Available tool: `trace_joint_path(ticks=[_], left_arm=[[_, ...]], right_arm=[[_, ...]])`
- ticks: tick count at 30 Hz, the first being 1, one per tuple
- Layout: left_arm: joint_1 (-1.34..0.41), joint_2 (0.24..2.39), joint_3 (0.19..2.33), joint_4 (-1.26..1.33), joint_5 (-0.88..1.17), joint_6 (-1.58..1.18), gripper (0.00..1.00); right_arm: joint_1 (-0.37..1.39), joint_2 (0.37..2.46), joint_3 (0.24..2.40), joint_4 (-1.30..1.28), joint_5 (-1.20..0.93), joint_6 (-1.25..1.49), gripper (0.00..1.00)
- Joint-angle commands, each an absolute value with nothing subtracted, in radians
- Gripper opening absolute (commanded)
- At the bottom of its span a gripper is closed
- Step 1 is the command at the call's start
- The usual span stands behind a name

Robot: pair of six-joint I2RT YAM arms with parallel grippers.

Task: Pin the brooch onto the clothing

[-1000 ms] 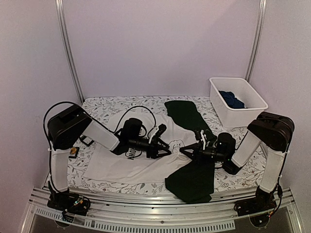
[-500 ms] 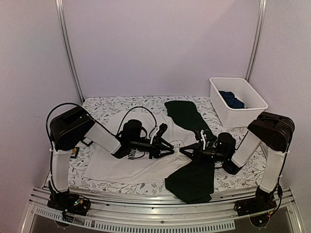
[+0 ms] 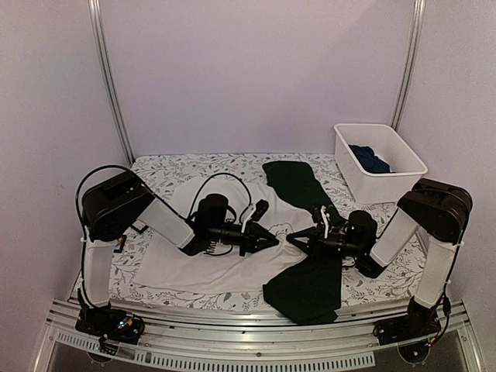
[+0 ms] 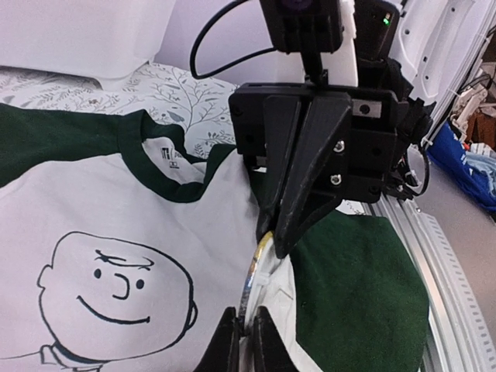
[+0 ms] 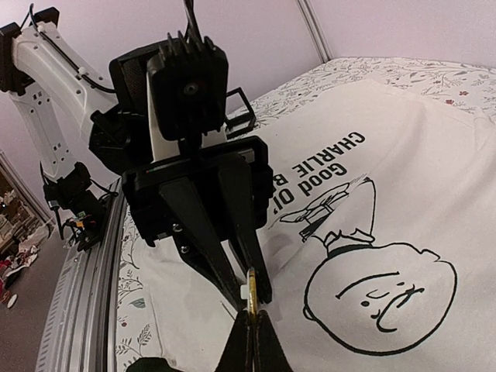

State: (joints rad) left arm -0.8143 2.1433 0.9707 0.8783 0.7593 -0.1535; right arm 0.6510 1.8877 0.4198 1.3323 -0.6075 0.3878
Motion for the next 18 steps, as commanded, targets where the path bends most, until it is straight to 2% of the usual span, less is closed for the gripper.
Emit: trace_joint_path(ticks=[1,7,12,16,18], left_arm=[[-0.825,2.154,0.963,0.897,0.769,-0.141,0.00],[-0.823,2.140,0.956,0.906,0.771,-0.130,0.00],[-0.808,2.087,0.958,0.814,0.766,-0.142,0.00],[-0.792,2.040,0.973,0.679,0.782,-0.139,0.00],[-0.790,2.027,0.979,0.637,0.775,-0.138,0.00]], right_arm=[[0.648,1.868,0.425,1.648,-0.627,0.382,0.00],[0.628,1.878,0.426,1.627,-0.685,0.380,0.00],[0.563,1.824,0.417,1.499,-0.740,0.348,0.33],[0.559,1.723,0.465,1.191,-0.761,0.205,0.54],[0.564,1.706,0.469,1.131,-0.761,0.155,0.67]])
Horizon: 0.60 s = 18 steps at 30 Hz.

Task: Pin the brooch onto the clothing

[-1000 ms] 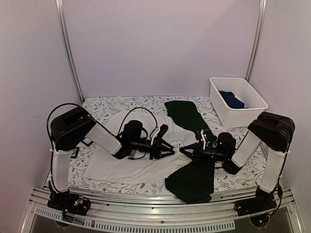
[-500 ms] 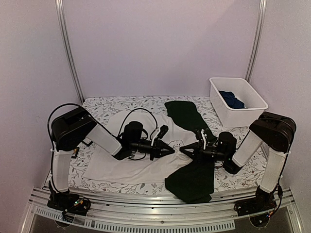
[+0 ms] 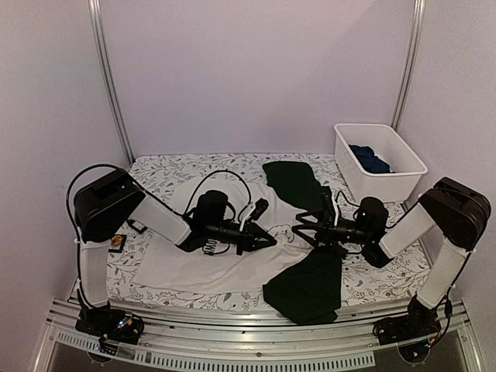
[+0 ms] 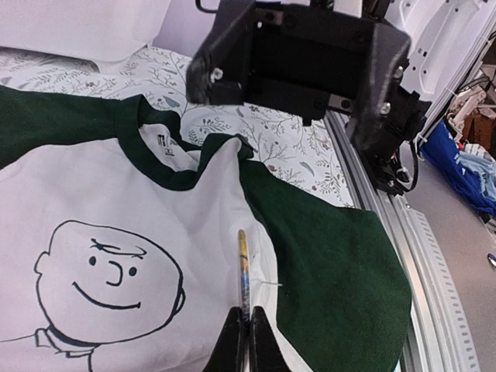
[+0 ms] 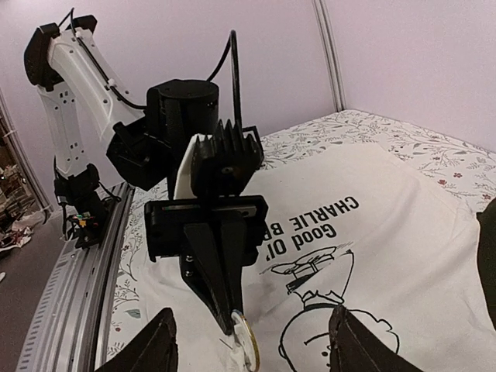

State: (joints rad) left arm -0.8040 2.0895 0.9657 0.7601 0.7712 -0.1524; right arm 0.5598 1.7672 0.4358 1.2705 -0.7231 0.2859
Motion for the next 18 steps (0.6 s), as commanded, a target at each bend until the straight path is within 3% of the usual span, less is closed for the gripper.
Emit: trace_joint_path(ticks=[1,9,18], left_arm=[[-0.790,2.022,0.982,0.633,0.776,-0.141,0.00],[-0.797,2.004,0.977,0.637,0.765,-0.142,0.00],[-0.811,2.021,0.998,0.627,0.750,-0.115,0.00]], right_arm=[[0.569,1.702,0.464,1.122,-0.760,0.135,0.69],[0.600,1.757,0.501,1.022,-0.862,0.017,0.72],[0.624,1.850,0.573,0.996,-0.893,-0.026,0.64]])
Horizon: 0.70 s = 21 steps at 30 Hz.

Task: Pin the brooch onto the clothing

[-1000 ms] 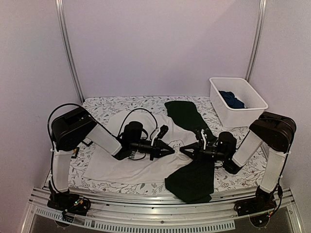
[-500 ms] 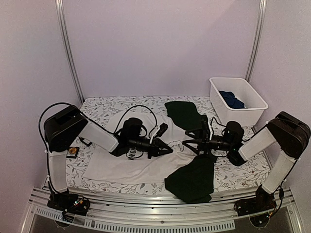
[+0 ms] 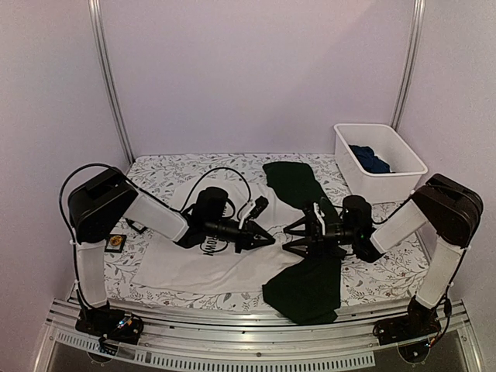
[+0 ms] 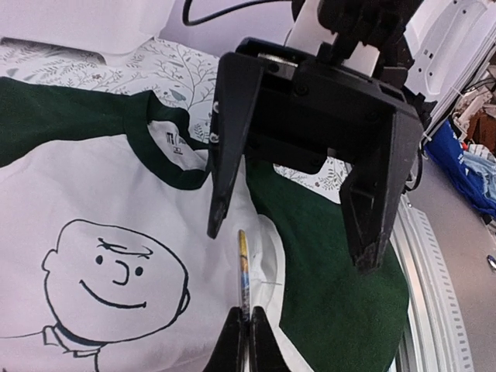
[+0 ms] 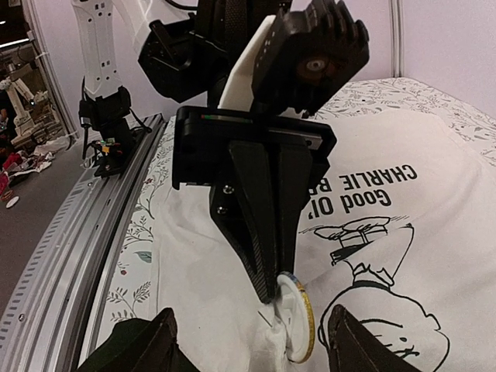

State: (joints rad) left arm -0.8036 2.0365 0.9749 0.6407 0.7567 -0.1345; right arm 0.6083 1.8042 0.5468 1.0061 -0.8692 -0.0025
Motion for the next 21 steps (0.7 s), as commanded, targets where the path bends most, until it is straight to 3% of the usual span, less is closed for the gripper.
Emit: trace_joint_path(ticks=[1,5,14,21], left_arm=[[-0.813,2.021,0.999,0.627,0.746,-0.111,0.00],[-0.817,2.023,0.997,0.631,0.739,-0.106,0.00],[-0.819,2.029,0.991,0.653,0.748,-0.081,0.00],[-0.822,2.032,0.984,0.685,0.729,-0.065,0.00]], right_arm=[[0.625,1.865,0.574,1.011,-0.887,-0.018,0.63],[0.625,1.892,0.582,1.029,-0.856,-0.005,0.60],[0.625,1.916,0.596,1.070,-0.839,0.030,0.35],[0.625,1.928,0.602,1.071,-0.822,0.037,0.31]])
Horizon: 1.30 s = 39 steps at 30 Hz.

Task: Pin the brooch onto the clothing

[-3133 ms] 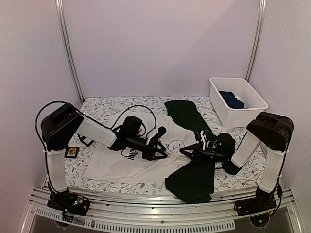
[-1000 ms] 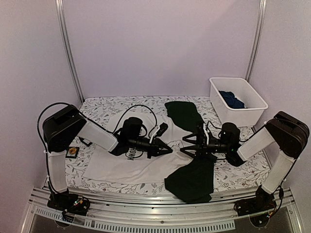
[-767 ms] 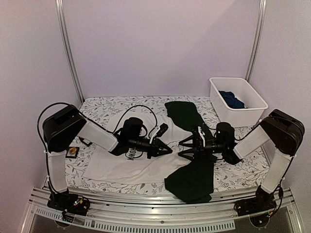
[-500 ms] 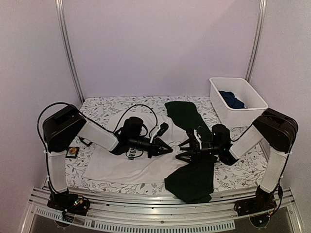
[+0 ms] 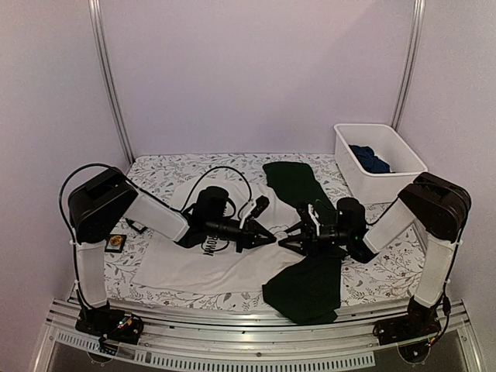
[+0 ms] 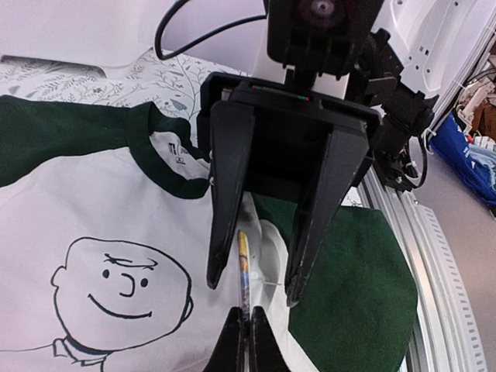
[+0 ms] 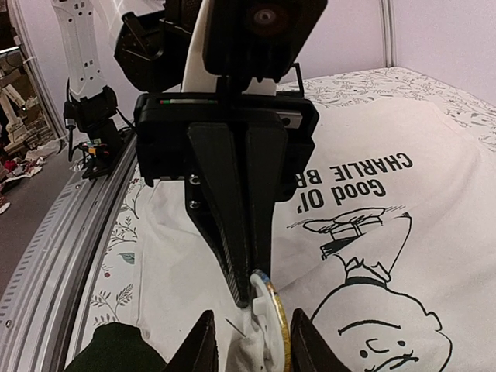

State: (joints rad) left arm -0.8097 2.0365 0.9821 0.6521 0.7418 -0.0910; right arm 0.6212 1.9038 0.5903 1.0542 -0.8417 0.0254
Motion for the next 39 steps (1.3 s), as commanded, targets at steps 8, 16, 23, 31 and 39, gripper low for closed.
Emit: trace_joint_path(ticks=[8,16,23,31,39], left_arm=[[-0.822,2.037,0.989,0.684,0.741,-0.044,0.00],[-0.822,2.041,0.991,0.694,0.750,-0.042,0.00],[-0.825,2.041,0.994,0.682,0.761,-0.015,0.00],[-0.831,2.039,0.994,0.681,0.760,0.039,0.00],[-0.836,2.037,0.993,0.686,0.763,0.055,0.00]], right_arm=[[0.618,1.932,0.604,1.069,-0.829,0.034,0.27],[0.602,1.955,0.606,1.096,-0.847,0.054,0.17],[0.590,1.962,0.628,1.114,-0.879,0.089,0.12],[0.582,1.970,0.661,1.061,-0.875,0.122,0.10],[0.580,1.966,0.700,0.977,-0.839,0.137,0.06]])
